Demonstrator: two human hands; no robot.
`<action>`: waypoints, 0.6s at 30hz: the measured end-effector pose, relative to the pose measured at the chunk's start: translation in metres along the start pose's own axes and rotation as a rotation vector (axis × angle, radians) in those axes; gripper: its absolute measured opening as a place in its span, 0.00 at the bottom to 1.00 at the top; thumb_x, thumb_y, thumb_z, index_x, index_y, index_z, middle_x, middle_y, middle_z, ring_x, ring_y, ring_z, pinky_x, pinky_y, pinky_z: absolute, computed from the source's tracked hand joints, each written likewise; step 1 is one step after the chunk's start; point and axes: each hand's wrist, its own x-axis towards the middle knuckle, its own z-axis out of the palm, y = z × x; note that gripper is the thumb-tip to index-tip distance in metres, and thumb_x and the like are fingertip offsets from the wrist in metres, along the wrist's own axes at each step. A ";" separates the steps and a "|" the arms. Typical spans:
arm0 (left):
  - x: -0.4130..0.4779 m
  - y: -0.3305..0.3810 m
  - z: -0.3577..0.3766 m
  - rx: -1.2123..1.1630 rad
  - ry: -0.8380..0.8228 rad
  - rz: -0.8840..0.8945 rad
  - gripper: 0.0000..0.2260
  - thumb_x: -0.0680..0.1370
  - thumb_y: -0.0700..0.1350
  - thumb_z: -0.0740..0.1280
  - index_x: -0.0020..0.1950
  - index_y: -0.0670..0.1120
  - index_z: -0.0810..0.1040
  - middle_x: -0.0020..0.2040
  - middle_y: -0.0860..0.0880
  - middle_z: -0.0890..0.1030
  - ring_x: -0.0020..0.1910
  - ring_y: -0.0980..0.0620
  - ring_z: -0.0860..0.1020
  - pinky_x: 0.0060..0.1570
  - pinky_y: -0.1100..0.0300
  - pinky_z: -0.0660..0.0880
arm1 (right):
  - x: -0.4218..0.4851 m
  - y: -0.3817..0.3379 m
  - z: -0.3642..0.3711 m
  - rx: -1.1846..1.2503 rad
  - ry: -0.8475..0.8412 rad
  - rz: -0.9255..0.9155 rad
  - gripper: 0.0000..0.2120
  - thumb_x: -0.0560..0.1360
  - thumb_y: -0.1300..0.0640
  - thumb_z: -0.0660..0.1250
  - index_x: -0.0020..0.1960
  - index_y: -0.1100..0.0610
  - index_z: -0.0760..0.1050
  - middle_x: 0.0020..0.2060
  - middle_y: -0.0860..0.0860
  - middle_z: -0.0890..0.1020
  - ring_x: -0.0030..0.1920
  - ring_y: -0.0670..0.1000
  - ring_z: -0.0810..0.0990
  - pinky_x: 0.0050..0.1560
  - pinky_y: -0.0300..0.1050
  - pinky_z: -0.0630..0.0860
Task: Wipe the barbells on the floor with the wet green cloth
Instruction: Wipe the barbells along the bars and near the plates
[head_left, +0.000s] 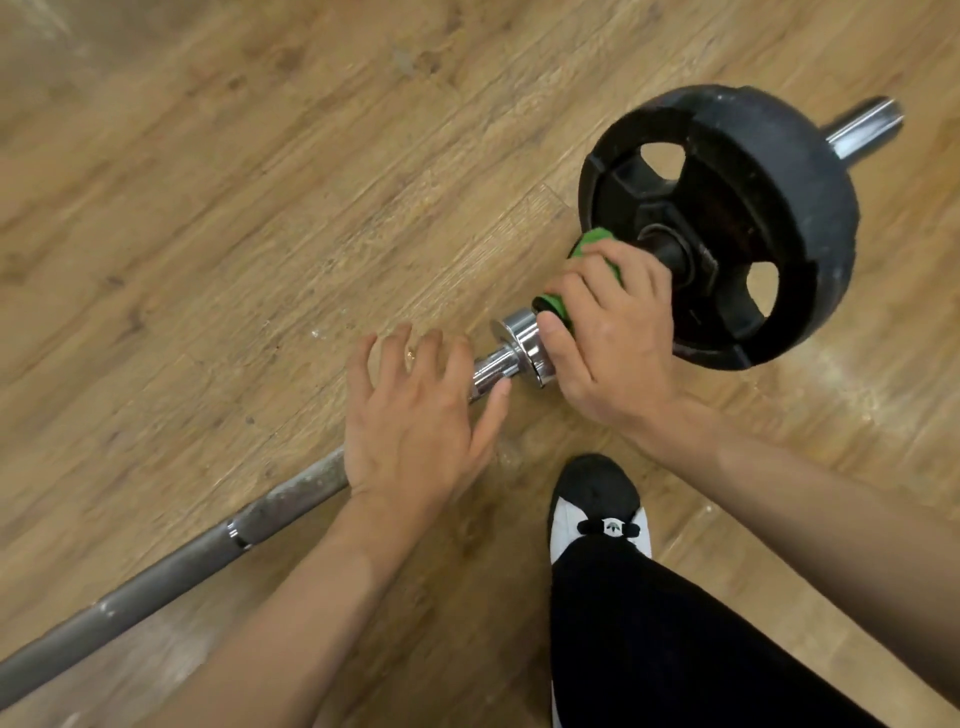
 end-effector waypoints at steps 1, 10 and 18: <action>0.004 -0.003 -0.001 -0.006 -0.013 -0.005 0.27 0.85 0.63 0.50 0.64 0.45 0.78 0.60 0.43 0.83 0.66 0.36 0.76 0.70 0.38 0.62 | 0.004 0.001 0.000 0.016 -0.008 -0.061 0.29 0.86 0.43 0.47 0.54 0.60 0.81 0.53 0.55 0.82 0.63 0.60 0.77 0.64 0.59 0.68; 0.037 -0.035 -0.003 -0.050 -0.055 -0.002 0.27 0.83 0.64 0.49 0.58 0.46 0.78 0.57 0.44 0.83 0.63 0.37 0.76 0.66 0.42 0.65 | 0.055 -0.021 0.000 0.183 0.140 -0.002 0.27 0.86 0.45 0.47 0.49 0.62 0.77 0.45 0.58 0.77 0.48 0.60 0.73 0.51 0.57 0.66; 0.029 -0.100 -0.004 -0.078 -0.048 -0.216 0.33 0.83 0.66 0.45 0.57 0.46 0.81 0.58 0.42 0.83 0.59 0.37 0.76 0.62 0.44 0.66 | 0.028 -0.049 0.023 0.140 -0.046 -0.148 0.26 0.87 0.48 0.52 0.78 0.65 0.68 0.79 0.61 0.66 0.81 0.63 0.59 0.78 0.64 0.60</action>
